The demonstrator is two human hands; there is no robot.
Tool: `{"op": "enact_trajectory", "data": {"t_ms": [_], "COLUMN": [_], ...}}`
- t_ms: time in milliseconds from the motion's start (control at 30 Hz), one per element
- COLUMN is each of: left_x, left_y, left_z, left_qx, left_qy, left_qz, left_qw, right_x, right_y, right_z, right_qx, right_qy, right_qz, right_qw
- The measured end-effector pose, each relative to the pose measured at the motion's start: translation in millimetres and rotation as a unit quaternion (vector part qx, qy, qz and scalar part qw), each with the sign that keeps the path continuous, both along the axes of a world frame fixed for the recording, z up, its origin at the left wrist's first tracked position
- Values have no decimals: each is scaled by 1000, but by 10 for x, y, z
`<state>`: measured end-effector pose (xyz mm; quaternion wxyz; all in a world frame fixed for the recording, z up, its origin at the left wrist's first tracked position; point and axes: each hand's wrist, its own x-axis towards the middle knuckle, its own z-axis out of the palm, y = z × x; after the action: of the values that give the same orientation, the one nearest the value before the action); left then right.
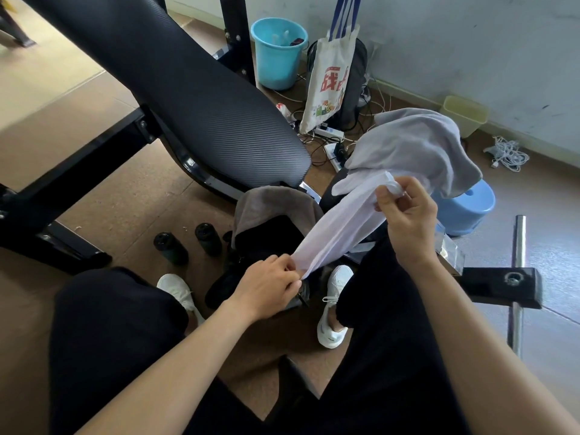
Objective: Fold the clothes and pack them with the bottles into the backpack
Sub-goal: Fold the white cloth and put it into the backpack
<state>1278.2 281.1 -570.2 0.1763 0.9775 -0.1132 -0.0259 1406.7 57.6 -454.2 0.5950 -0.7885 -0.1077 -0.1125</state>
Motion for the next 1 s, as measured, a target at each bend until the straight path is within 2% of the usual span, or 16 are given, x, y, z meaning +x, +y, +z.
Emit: {"op": "enact_trajectory", "data": {"t_ms": [67, 100, 167, 267, 367, 533, 633, 733, 867, 1000], "left_x": [0, 8, 33, 49, 69, 109, 95, 57, 96, 129], "left_y": [7, 25, 52, 74, 78, 108, 97, 68, 36, 82], "left_z": [-3, -35, -59, -52, -55, -49, -39, -76, -118, -167], "left_qx": [-107, -176, -254, -253, -274, -247, -215, -120, -87, -60], "left_qy": [69, 100, 97, 41, 20, 13, 46, -22, -80, -26], "left_qz": [81, 129, 211, 274, 332, 355, 319, 263, 239, 198], "left_qw": [989, 971, 939, 927, 903, 902, 922, 957, 964, 978], "right_x": [11, 18, 21, -1, -32, -71, -103, -124, -139, -145], "right_y": [-24, -36, -48, -20, 2, 8, 19, 27, 65, 130], "right_z": [16, 25, 46, 91, 144, 230, 303, 367, 431, 421], "right_qx": [11, 12, 8, 3, -8, -14, -34, -64, -97, -110], "right_qy": [15, 24, 27, 27, 19, -7, 0, 14, 18, 22], "right_qz": [29, 40, 54, 82, 111, 175, 208, 253, 284, 290], "right_qw": [999, 999, 998, 996, 994, 984, 978, 965, 954, 950]}}
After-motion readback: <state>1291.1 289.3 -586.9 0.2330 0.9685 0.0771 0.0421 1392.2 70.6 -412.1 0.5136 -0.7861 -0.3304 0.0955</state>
